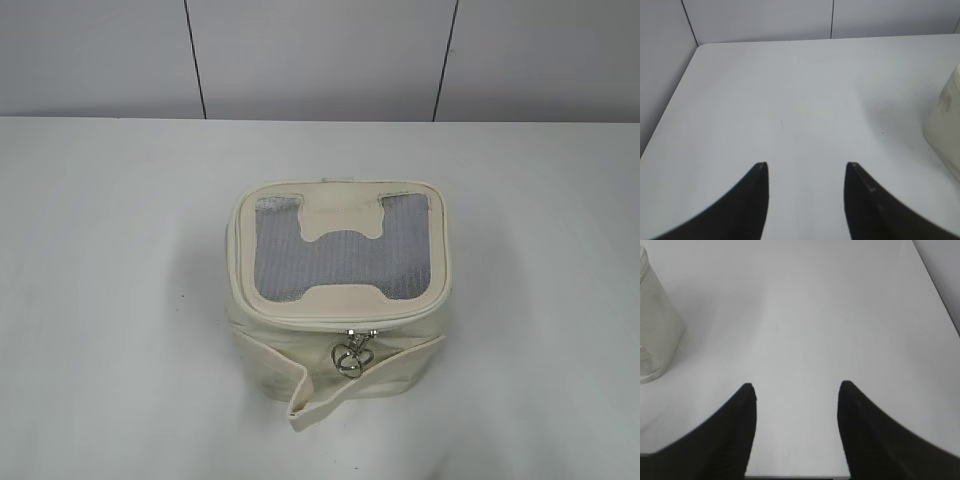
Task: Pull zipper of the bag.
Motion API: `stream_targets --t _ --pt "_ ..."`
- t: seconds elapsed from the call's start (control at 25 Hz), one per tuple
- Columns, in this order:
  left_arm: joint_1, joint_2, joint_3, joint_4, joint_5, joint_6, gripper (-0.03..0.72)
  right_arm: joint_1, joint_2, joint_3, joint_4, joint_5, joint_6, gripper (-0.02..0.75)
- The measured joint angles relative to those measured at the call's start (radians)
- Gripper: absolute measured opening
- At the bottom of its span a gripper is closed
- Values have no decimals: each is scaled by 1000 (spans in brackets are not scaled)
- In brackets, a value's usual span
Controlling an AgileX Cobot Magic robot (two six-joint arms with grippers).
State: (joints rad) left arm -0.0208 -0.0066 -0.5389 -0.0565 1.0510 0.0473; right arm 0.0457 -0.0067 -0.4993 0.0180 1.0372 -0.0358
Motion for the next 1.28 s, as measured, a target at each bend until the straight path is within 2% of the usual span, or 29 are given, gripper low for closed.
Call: stream_targets --t 1.28 --pt "0 0 0 0 0 0 379 0 0 0 -3 0 5 419"
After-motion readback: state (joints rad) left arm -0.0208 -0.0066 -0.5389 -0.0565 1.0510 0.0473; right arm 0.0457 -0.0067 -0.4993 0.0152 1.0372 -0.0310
